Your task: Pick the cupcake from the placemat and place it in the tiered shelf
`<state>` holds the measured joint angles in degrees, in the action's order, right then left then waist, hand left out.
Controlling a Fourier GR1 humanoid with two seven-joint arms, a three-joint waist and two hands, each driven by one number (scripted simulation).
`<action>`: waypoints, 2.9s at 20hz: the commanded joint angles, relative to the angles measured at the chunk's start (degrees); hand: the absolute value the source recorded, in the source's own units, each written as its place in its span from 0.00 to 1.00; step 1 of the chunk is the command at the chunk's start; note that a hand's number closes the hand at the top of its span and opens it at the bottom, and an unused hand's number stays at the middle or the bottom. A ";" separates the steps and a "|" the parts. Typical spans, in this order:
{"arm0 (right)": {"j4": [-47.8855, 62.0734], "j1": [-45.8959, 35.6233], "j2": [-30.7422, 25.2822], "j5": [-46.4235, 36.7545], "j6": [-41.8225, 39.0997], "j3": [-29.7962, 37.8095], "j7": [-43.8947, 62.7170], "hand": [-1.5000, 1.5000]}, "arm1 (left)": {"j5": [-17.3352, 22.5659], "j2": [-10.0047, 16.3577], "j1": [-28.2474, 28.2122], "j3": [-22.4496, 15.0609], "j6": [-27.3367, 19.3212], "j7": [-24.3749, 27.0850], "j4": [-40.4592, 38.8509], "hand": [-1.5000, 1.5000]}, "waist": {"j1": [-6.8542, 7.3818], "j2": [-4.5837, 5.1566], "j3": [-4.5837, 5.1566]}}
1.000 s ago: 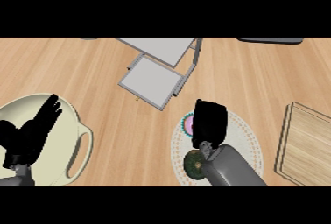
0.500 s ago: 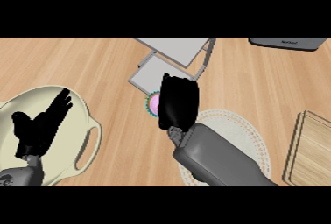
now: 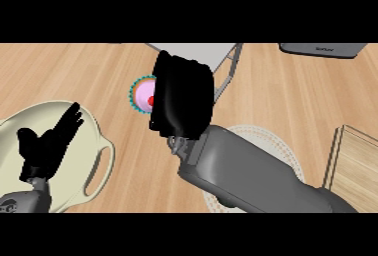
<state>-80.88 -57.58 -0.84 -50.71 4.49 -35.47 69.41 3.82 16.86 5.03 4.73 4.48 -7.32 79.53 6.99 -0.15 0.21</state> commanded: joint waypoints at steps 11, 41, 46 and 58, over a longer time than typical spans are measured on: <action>8.60 -22.45 0.80 -1.87 3.10 6.88 15.78 1.00 | 0.43 0.88 -1.15 1.62 -0.22 -0.66 -0.32 0.50 | -2.01 -1.04 0.14; 45.26 -38.04 0.80 -2.05 7.39 15.27 9.63 1.00 | 0.53 0.36 -2.77 2.86 -0.97 -0.65 2.33 0.50 | -3.94 0.42 -0.09; 49.15 -37.16 0.81 -2.15 7.97 18.49 7.15 1.00 | 1.65 1.22 -4.12 4.38 1.08 2.58 0.52 0.50 | -4.62 0.42 -0.09; 52.60 -32.91 0.80 -6.32 17.89 21.07 2.77 0.00 | 0.13 -0.34 -4.04 3.55 -1.10 0.59 2.67 0.50 | -5.07 0.46 -0.14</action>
<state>-29.74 -91.84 -0.79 -55.50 15.39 -14.33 65.35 4.39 17.25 1.42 8.63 4.12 -6.30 81.05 2.07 -0.55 0.04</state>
